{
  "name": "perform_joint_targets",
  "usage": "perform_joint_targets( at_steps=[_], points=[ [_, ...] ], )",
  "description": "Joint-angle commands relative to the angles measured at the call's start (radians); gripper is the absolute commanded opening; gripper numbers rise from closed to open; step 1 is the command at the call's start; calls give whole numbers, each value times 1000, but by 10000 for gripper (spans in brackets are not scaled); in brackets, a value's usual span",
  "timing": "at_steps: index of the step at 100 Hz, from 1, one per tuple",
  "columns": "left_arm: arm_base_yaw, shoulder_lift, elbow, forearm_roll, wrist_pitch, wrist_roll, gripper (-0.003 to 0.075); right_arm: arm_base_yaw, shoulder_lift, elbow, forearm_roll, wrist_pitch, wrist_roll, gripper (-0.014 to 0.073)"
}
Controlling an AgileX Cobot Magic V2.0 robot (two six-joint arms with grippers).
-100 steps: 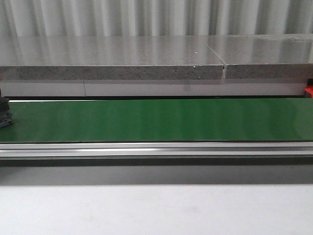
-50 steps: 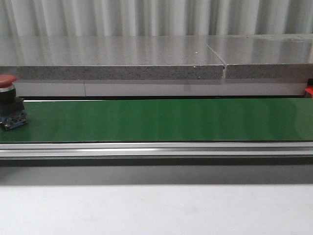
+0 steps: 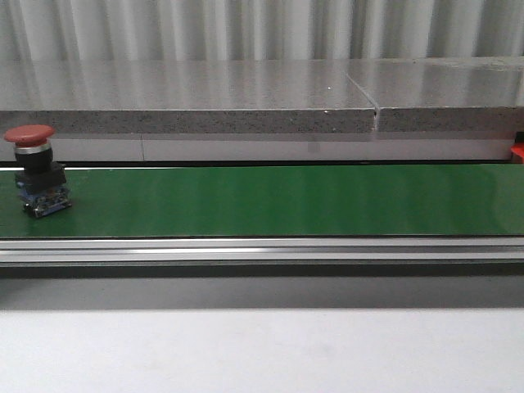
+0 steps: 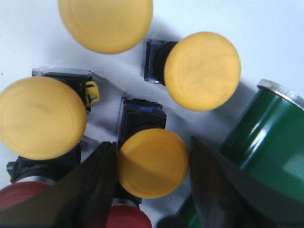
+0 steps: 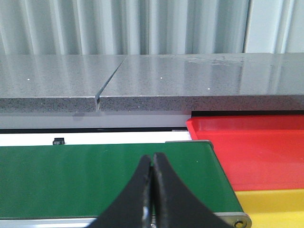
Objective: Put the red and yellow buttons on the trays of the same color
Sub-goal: 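Lower the left gripper onto a yellow push-button and grasp it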
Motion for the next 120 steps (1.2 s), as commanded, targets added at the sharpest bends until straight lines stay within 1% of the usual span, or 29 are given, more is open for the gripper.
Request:
perform_joint_targets(
  at_steps=[1,34,88,104,120],
  points=[
    [2,-45,-30,-14,-15,-9,312,-4,-8,-16,-3,-81,0,-67],
    [2,-79,-30,-14,-15,-9,312,-4,-8,-16,-3,-81,0,-67],
    [0,-229,-33,-14,-3,22,312,-4,-8,-16,-3,-81,0,-67],
    [-21,-269,-33,-14,54,44,312,-4,-8,-16,-3,-81,0,-67],
    [-62,-296,-33,-14,71,52,312,-4,-8,-16,-3,-81,0,-67]
  ],
)
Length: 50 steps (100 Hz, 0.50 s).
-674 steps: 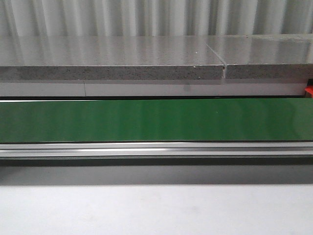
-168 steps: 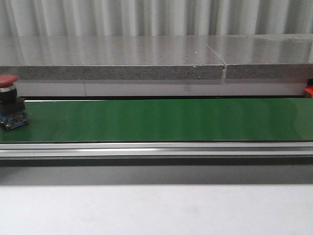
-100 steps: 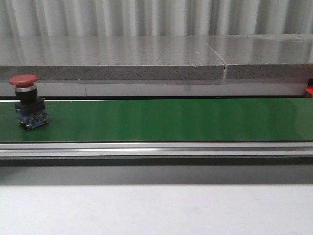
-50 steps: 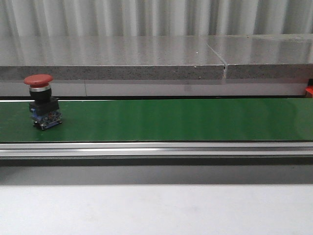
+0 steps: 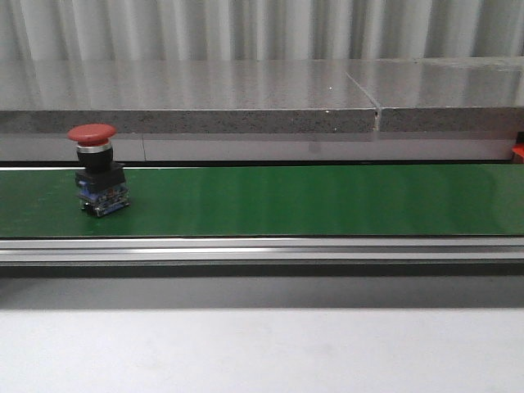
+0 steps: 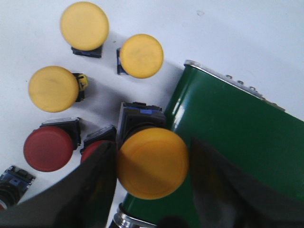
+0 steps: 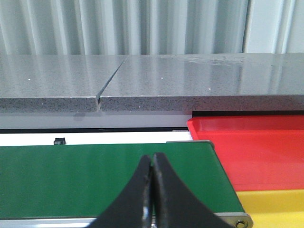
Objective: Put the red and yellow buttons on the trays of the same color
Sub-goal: 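Lower the left gripper onto a yellow push-button and grasp it, then set the yellow button on the belt and release with the left gripper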
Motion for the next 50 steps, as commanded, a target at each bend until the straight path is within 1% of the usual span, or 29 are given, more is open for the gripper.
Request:
perform_joint_targets(
  at_steps=[1,10,26,38,50],
  points=[
    [-32,-63,-33,-20,0,0,312,-4,-8,-16,-3,-81,0,-67],
    [-67,-63,-33,-20,30,8,312,-4,-8,-16,-3,-81,0,-67],
    [-114,-61,-33,-20,26,10,312,-4,-8,-16,-3,-81,0,-67],
    [-134,-37,-33,-20,49,12,312,-4,-8,-16,-3,-81,0,-67],
    [-136,-17,-33,-20,42,13,321,-4,-8,-16,-3,-81,0,-67]
  ],
)
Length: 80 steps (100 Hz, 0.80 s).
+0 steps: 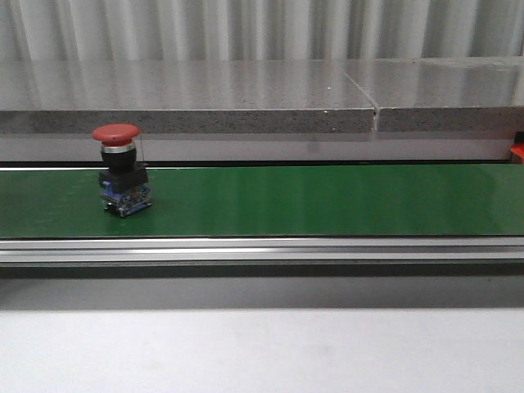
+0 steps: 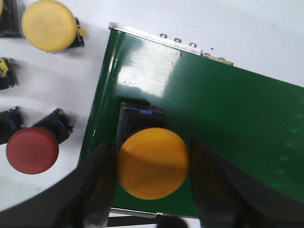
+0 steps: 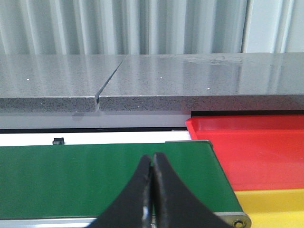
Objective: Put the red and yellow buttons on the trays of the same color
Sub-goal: 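Set the yellow button on the belt and release with the left gripper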
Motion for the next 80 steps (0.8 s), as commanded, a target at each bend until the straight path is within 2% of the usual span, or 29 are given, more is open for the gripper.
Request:
perform_joint_targets(
  at_steps=[1,8,18,23,50,57,64,71,76,80],
  points=[
    [-6,-27,-33,-20,-17,6,328,-4,-8,-16,-3,-81,0,-67],
    [-6,-27,-33,-22,-17,17,384,-4,-8,-16,-3,-81,0,-67],
    [-6,-27,-33,-29,-17,34,535,-4,-8,-16,-3,-81,0,-67],
    [-6,-27,-33,-29,-19,34,574,-4,-8,-16,-3,-81,0,-67],
    [-57,-121,-26,-29,-128,108,529,-4,-8,-16,-3,-81,0,-67],
    [-95,-164,-8,-9,-165,121,479,-4,-8,-16,-3,-81,0,-67],
    [-138,-211,24,20,-198,121,378,-4,-8,-16,-3,-81,0,-67],
    [-179,-260,68,34,-227,121,210,-4,-8,-16,-3,-81,0,-67],
    [-205,-296,104,38,-260,121,58,-4,-8,-16,-3,-81,0,-67],
    [-225,-329,136,40,-291,121,-24,-4,-8,-16,-3,-81,0,-67]
  ],
)
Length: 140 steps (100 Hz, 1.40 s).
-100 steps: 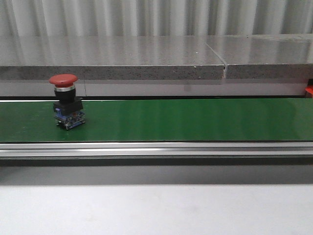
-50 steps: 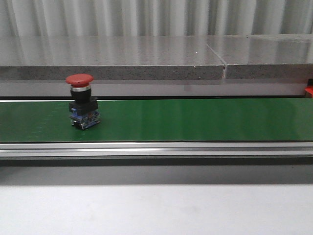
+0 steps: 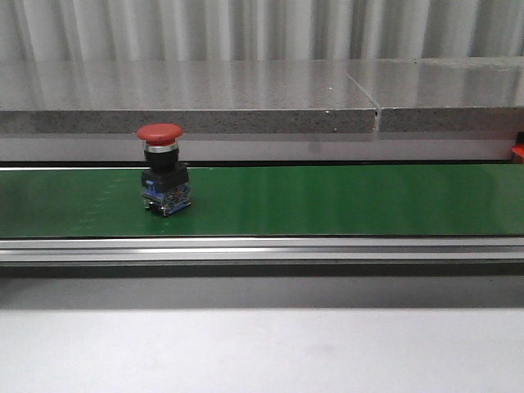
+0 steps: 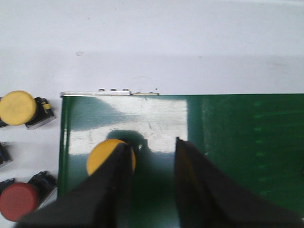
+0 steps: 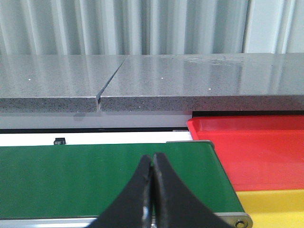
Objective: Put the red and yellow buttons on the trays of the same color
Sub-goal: 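Set the yellow button on the belt and release with the left gripper, then move the right gripper above the red button riding the belt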
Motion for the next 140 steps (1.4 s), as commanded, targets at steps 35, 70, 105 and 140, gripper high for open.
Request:
perform_joint_targets(
  at_steps=[35,70,105,140],
  points=[
    [-150,-389,307,56,-275,4,-21,-4,-8,-16,-3,-81,0,-67],
    [-150,-741,601,47,-376,4,-21,-4,-8,-16,-3,-81,0,-67],
    [-150,-1029,744,26,-280,4,-21,-4,-8,-16,-3,-88,0,-67],
    [-150,-1131,747,38,-257,4,-21,2,43,-165,-20,78,0,-67]
  ],
)
